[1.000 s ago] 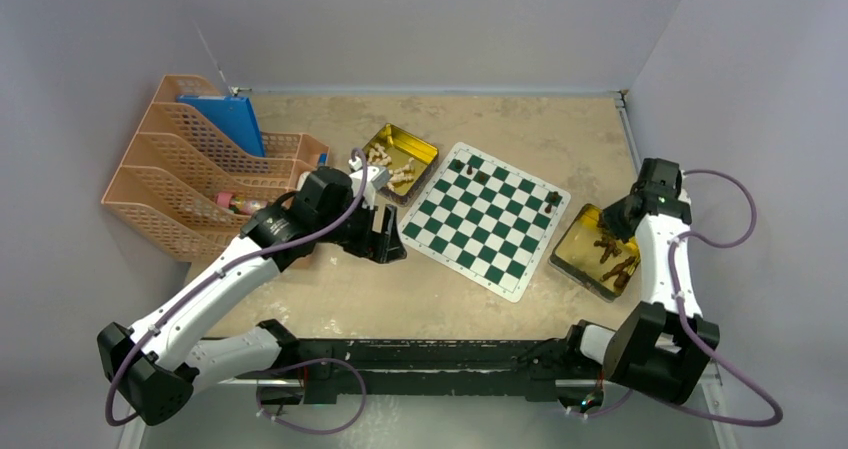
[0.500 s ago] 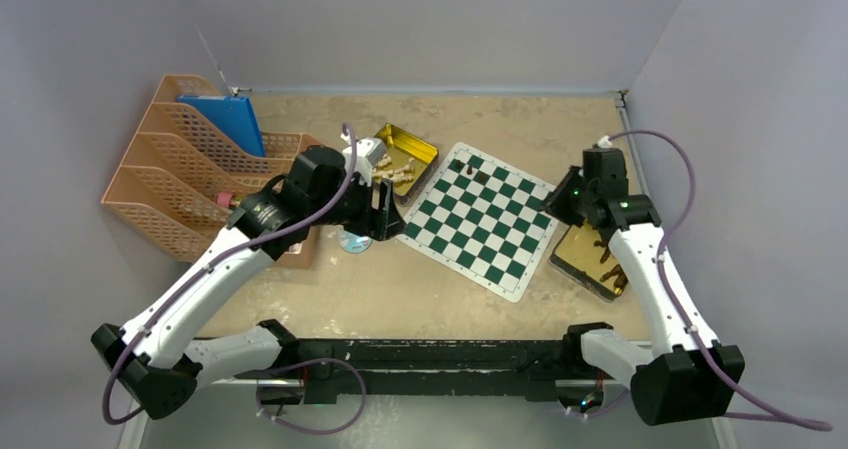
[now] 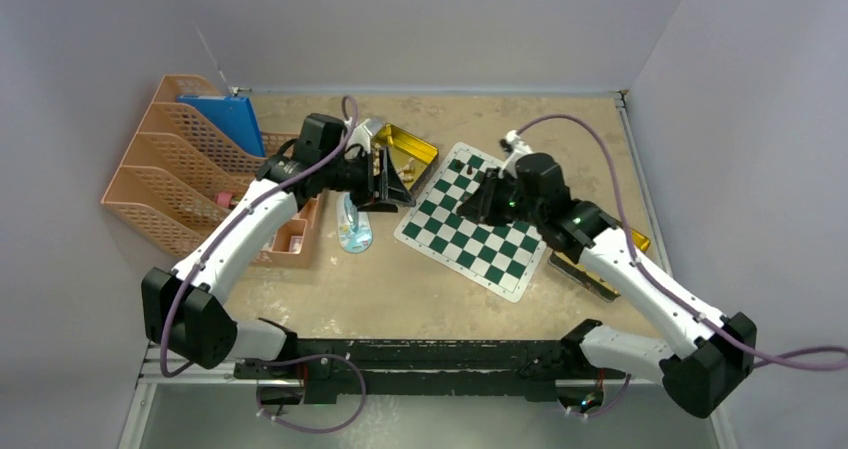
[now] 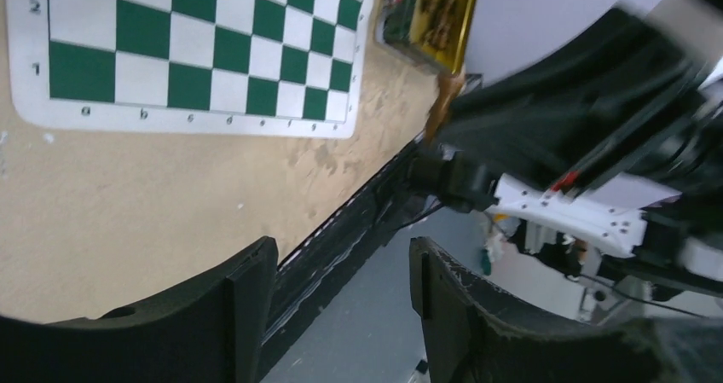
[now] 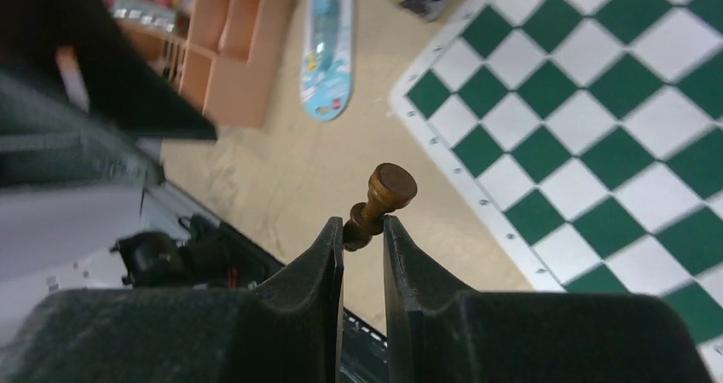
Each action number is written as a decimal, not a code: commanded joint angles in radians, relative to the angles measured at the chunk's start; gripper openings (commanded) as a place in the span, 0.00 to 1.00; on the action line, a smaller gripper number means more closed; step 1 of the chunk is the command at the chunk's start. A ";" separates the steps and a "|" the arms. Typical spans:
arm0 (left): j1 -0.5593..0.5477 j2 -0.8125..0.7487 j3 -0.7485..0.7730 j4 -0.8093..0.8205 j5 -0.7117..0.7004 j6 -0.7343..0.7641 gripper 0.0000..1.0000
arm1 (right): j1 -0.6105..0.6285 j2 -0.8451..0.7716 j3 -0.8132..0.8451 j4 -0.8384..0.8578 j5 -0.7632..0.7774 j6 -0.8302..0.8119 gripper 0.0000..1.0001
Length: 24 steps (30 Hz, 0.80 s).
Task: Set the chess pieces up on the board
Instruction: Place the chess piece on the chessboard.
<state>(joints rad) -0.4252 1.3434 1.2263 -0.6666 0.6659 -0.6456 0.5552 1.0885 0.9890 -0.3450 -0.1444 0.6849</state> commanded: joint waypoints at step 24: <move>0.111 0.066 0.023 0.060 0.323 -0.210 0.53 | 0.347 0.206 0.212 0.185 0.054 -0.103 0.12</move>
<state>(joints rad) -0.3210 1.4128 1.2388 -0.5987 0.9482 -0.8513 0.9024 1.3132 1.1561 -0.2035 -0.1146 0.5976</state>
